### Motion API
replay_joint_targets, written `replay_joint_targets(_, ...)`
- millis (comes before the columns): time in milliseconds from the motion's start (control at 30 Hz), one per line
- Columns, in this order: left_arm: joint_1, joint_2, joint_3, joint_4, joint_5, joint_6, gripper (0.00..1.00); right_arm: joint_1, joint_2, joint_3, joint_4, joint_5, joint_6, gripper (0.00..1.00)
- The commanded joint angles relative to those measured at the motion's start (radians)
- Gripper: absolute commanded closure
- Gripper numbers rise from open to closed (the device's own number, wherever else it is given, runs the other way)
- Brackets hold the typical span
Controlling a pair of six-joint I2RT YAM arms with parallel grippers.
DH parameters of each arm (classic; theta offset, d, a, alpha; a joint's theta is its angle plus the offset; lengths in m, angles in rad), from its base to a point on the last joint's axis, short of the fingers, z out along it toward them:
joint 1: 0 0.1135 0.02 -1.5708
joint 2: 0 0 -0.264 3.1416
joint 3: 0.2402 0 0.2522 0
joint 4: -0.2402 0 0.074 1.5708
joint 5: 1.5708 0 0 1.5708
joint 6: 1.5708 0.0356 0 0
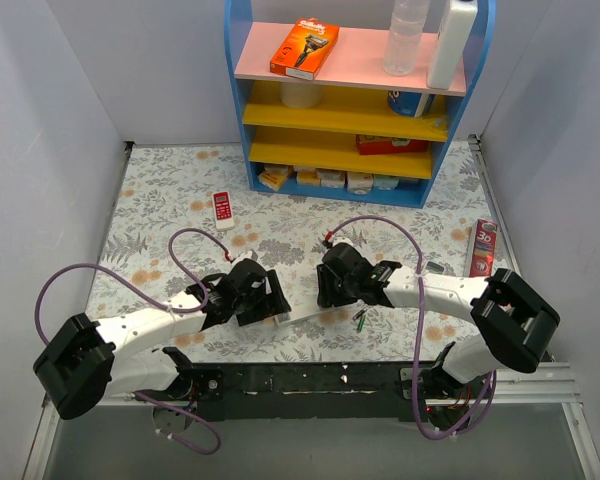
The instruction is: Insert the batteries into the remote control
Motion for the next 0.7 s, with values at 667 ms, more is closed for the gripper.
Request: replay_joint_targets(667,-0.031,0.144,-0.027,0.055,0.032,-0.010,0.58,0.041,0.036,0.032,-0.010,-0.039,0.040,0.34)
